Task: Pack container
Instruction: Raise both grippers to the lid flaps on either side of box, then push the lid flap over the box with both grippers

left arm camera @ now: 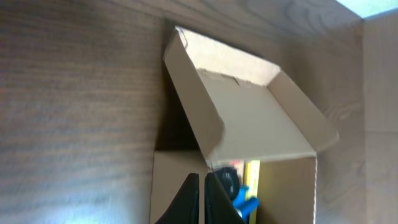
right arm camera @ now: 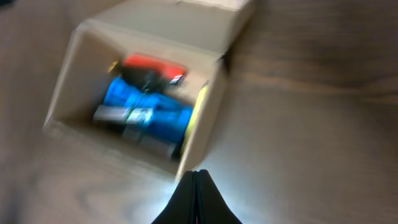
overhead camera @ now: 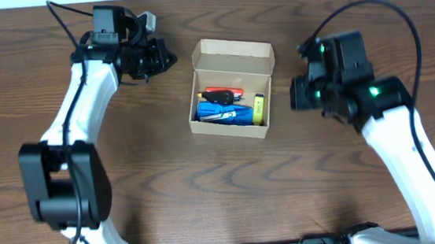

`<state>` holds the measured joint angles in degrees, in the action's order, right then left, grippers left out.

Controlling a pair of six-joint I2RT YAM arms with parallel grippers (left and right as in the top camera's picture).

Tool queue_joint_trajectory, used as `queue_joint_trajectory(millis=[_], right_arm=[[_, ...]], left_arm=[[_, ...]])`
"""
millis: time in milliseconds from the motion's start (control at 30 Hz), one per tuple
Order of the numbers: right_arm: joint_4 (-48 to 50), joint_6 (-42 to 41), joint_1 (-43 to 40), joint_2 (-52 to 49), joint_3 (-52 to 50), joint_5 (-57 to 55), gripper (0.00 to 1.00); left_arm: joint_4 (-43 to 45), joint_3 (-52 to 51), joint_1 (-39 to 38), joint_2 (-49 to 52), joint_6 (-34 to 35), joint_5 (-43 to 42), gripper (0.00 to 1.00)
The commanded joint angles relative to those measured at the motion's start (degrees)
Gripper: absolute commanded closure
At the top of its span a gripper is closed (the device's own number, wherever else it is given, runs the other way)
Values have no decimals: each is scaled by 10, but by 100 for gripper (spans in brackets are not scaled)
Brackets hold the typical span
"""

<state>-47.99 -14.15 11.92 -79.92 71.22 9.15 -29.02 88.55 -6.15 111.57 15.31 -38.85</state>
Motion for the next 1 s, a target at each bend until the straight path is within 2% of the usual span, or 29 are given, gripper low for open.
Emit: queue_joint_trajectory(millis=[0, 200, 500, 633, 967], right_arm=[[53, -57, -40, -64, -5, 37, 99], [165, -104, -75, -189, -5, 123, 99], [301, -189, -78, -338, -5, 199, 99], [338, -211, -77, -366, -5, 200, 99], [431, -223, -67, -374, -5, 200, 99]], left_arm=[[11, 44, 3, 51, 39, -16, 94], [10, 101, 7, 137, 81, -17, 94], [41, 110, 8, 197, 96, -54, 94], [58, 110, 6, 204, 96, -86, 94], [62, 110, -2, 204, 96, -93, 95]])
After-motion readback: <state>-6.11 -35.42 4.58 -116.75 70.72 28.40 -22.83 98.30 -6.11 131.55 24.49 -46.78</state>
